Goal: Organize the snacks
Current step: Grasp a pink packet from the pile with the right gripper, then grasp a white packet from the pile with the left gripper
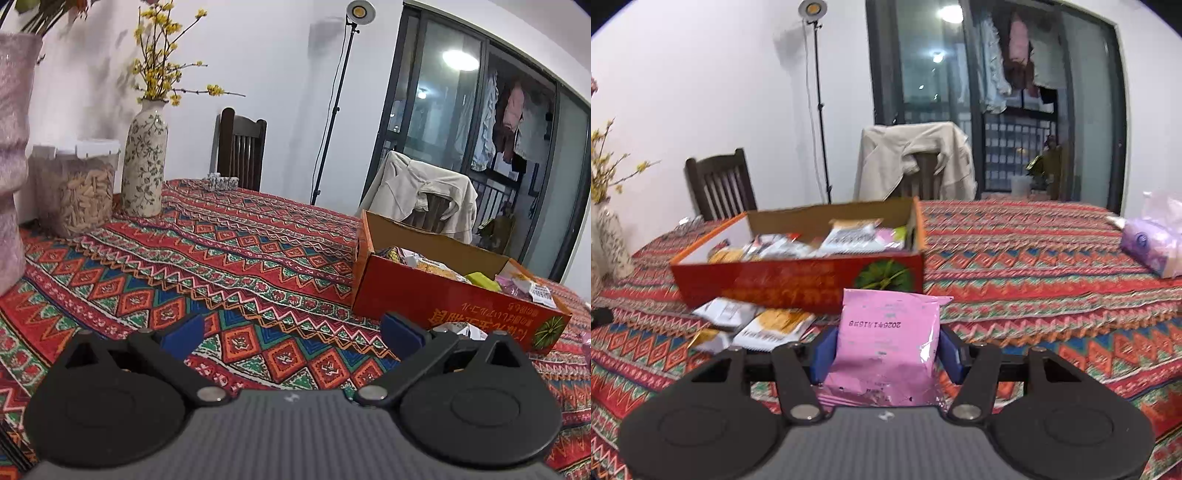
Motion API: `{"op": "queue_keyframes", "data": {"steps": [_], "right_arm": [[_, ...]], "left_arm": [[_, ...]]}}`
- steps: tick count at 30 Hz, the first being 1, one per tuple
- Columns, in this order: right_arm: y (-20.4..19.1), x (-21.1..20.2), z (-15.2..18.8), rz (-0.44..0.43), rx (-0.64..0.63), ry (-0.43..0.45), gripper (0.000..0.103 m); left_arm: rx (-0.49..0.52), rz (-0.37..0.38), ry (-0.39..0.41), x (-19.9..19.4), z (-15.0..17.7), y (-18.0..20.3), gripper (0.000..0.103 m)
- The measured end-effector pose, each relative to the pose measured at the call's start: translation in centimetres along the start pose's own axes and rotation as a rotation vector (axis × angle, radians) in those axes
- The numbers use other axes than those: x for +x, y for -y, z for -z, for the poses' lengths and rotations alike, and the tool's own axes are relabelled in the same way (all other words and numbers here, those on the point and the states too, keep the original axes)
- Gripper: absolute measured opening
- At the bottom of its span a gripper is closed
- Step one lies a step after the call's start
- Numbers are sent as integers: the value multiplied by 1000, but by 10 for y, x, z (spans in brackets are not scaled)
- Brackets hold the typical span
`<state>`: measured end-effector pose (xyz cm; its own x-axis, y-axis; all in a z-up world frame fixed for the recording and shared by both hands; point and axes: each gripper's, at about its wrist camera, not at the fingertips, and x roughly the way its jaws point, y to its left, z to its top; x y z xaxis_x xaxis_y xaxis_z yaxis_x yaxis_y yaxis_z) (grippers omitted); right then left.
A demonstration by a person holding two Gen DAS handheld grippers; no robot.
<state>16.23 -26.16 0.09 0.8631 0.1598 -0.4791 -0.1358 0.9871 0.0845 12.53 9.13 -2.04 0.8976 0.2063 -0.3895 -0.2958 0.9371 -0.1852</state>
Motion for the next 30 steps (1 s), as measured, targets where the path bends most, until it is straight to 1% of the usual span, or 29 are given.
{"op": "queue_keyframes", "data": {"steps": [5,10,14,18,22,26,28,30], "right_arm": [[12,11,-10,26,-15,31,58],[19,35,-18,49,-34,39,58],[26,54,-14,22,1,27,58],[29,58,-8,25,7,22,58],[31,58,-6,13,16,26,58],[33,58,-3,1,28,15,58],[34,56,-2,-9,33,21,58],[35,55,-2,-18,39,23,58]], "left_arm": [[23,2,-23,-1,-3,11,103],[72,11,-37,1,-7,35,103],[114,19,-65,9,-8,58,103],[168,31,-120,26,-8,85,103],[197,57,-201,52,-10,114,103],[207,35,-226,73,-10,136,103],[224,37,-232,81,-9,145,103],[247,23,-246,88,-5,153,103]]}}
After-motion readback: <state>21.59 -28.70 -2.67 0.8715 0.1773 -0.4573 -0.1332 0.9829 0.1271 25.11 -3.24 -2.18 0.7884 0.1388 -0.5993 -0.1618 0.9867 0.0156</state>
